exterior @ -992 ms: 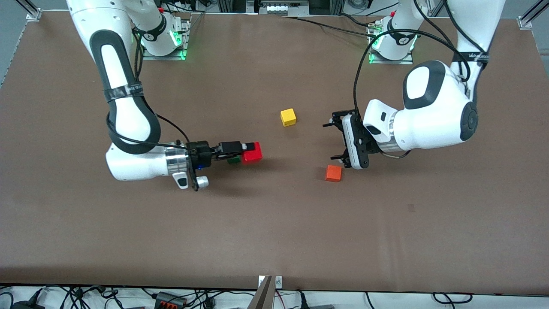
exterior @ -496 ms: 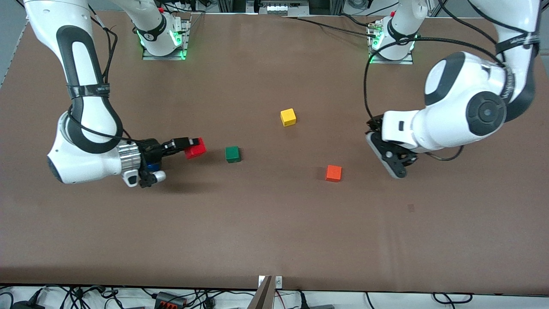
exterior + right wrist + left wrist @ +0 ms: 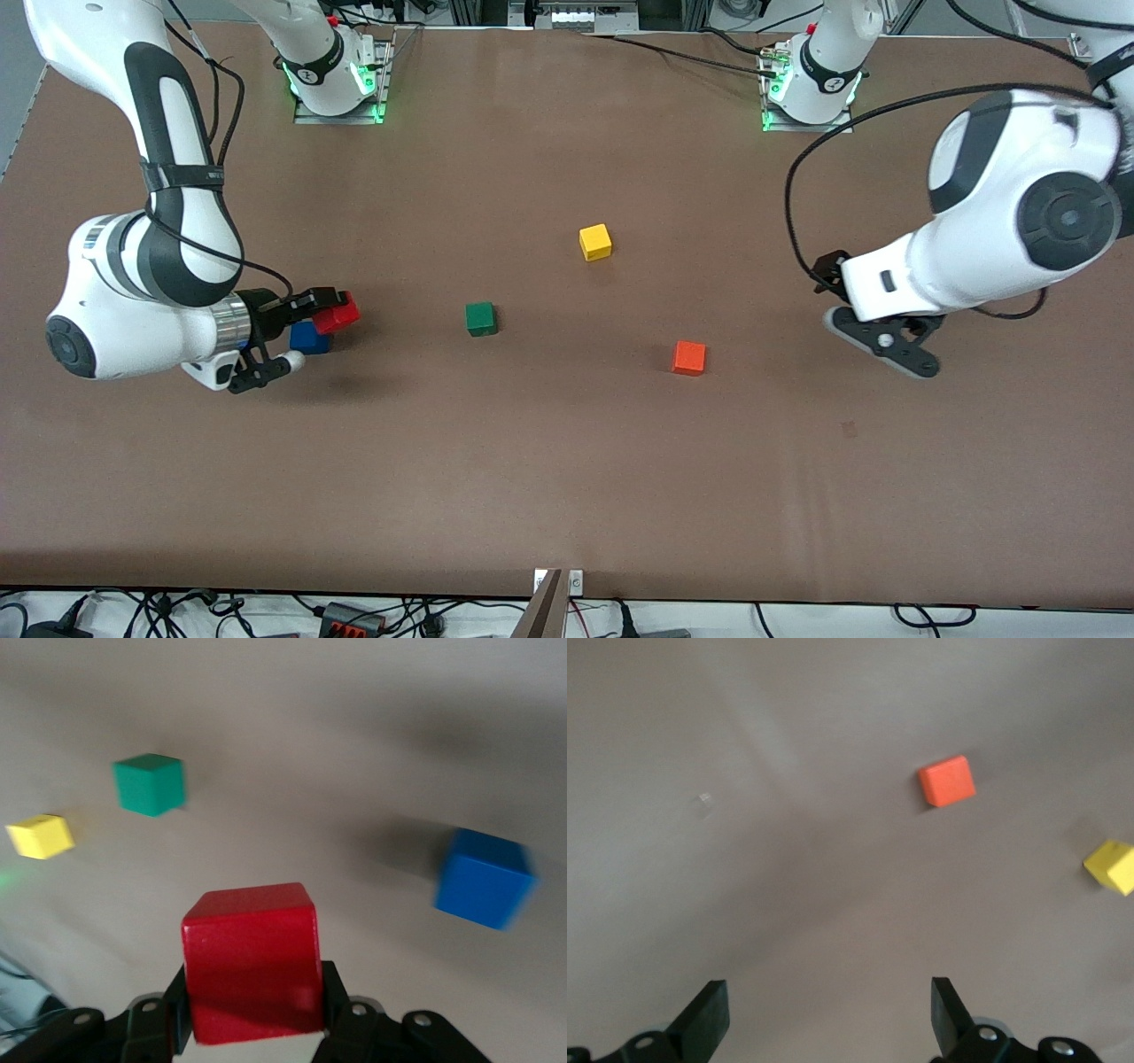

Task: Pass red block to right arm, stack on blue

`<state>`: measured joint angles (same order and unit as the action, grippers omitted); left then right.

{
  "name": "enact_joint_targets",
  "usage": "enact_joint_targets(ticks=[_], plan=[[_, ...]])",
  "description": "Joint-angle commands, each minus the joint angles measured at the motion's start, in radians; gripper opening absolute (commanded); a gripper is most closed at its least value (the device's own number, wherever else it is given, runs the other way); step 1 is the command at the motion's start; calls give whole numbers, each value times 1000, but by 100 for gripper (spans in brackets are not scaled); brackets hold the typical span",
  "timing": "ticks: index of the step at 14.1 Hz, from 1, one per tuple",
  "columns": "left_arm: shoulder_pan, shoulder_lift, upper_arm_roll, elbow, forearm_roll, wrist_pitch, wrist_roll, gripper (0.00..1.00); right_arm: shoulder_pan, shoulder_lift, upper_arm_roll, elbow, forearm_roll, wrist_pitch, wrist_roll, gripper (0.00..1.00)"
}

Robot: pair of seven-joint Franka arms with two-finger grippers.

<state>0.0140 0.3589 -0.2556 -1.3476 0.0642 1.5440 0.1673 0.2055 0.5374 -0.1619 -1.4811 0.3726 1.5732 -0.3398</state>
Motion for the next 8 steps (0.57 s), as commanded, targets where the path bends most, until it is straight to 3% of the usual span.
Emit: enact_joint_targets(ticks=[1, 3, 6, 8], plan=[[27, -26, 7, 80, 26, -71, -266, 100, -8, -36, -8, 7, -63, -24, 2, 3], [32, -26, 9, 96, 25, -70, -391, 100, -32, -53, -16, 8, -95, -22, 1, 3], [64, -82, 15, 84, -6, -59, -409, 100, -31, -51, -14, 12, -254, -12, -1, 3], [84, -100, 6, 79, -13, -74, -385, 100, -32, -50, -14, 4, -281, -13, -1, 3]])
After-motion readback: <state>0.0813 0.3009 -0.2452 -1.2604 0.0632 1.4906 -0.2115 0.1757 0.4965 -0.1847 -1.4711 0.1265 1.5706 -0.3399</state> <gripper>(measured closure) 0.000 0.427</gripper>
